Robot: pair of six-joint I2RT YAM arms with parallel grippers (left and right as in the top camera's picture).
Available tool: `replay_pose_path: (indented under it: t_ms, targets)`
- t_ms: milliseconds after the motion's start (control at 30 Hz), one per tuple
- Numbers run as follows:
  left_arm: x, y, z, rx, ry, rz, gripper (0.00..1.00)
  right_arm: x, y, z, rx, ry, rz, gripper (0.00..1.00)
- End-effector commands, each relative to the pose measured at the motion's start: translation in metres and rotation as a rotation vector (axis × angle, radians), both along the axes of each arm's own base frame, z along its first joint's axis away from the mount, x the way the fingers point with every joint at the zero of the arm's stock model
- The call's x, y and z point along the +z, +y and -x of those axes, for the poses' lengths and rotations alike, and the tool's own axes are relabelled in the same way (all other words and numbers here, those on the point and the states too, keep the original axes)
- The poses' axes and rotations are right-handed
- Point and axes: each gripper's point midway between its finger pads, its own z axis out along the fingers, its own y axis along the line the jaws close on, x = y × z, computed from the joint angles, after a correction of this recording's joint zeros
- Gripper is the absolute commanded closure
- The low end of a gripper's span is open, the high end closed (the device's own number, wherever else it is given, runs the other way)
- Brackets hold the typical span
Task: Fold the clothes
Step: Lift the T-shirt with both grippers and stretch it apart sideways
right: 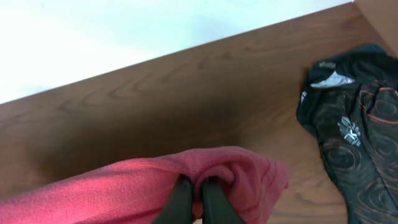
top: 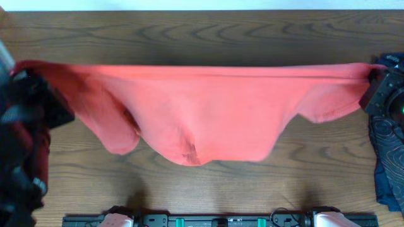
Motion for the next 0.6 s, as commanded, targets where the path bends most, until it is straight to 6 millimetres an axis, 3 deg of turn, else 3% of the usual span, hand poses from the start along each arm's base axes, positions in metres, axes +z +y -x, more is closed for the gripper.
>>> replay_pose_path:
  t_ms: [0, 133, 267, 367, 567]
  targets:
    - [0.041, 0.044, 0.032, 0.237, -0.137, -0.074, 0.94, 0.01, -0.039, 0.003, -0.17, -0.034, 0.141, 0.98]
    - [0.07, 0.051, 0.042, 0.272, -0.238, -0.082, 0.94, 0.019, -0.042, 0.001, -0.183, -0.071, 0.151, 0.99]
    - [0.083, 0.054, 0.058, 0.276, -0.301, -0.06, 0.94, 0.02, -0.042, 0.001, -0.186, -0.073, 0.153, 0.99]
    - [0.077, 0.055, 0.065, 0.273, -0.282, -0.057, 0.94, 0.019, -0.045, 0.002, -0.201, -0.067, 0.164, 0.98]
    - [0.045, 0.056, 0.071, 0.292, -0.179, 0.003, 0.94, 0.007, -0.046, 0.013, -0.213, -0.01, 0.148, 0.98]
